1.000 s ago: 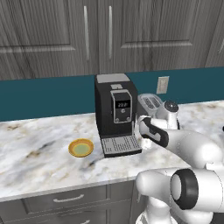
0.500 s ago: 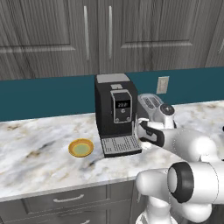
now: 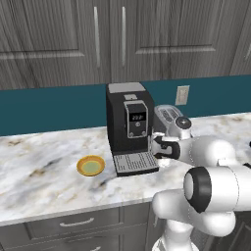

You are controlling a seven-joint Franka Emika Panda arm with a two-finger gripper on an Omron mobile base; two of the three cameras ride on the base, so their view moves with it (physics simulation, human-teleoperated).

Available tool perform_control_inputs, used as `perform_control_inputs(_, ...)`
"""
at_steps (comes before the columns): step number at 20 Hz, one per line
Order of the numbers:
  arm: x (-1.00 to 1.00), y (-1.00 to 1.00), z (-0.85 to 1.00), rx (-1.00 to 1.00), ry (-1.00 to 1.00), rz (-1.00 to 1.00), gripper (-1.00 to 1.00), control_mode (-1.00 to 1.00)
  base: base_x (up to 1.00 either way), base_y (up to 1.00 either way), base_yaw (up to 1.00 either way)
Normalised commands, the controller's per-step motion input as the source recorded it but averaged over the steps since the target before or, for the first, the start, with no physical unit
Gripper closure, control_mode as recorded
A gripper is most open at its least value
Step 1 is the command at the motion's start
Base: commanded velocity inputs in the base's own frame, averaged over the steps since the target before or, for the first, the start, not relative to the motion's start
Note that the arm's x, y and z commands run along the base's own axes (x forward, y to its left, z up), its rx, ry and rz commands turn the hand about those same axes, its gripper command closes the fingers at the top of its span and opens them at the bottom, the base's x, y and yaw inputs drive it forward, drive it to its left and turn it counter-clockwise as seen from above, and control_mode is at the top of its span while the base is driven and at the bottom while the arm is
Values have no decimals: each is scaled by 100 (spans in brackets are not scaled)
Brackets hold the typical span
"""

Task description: Take a sugar cube from the saucer and place it inside the coffee. Then, grab milk from the fridge and place it next to the coffee on the counter to sweeten the coffee.

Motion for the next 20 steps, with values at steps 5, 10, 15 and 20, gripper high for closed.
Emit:
perform_control_inputs(5, 14, 0, -1, 0, 0, -1, -100, -100, 0, 0, 0)
perform_control_inputs(10, 0, 0, 23, 0, 2, 0, -100, -100, 0, 0, 0)
perform_control_inputs(15, -36, 0, 65, 1, 2, -1, -100, -100, 0, 0, 0)
perform_control_inputs(20, -85, 0, 82, 2, 1, -4, -100, -100, 0, 0, 0)
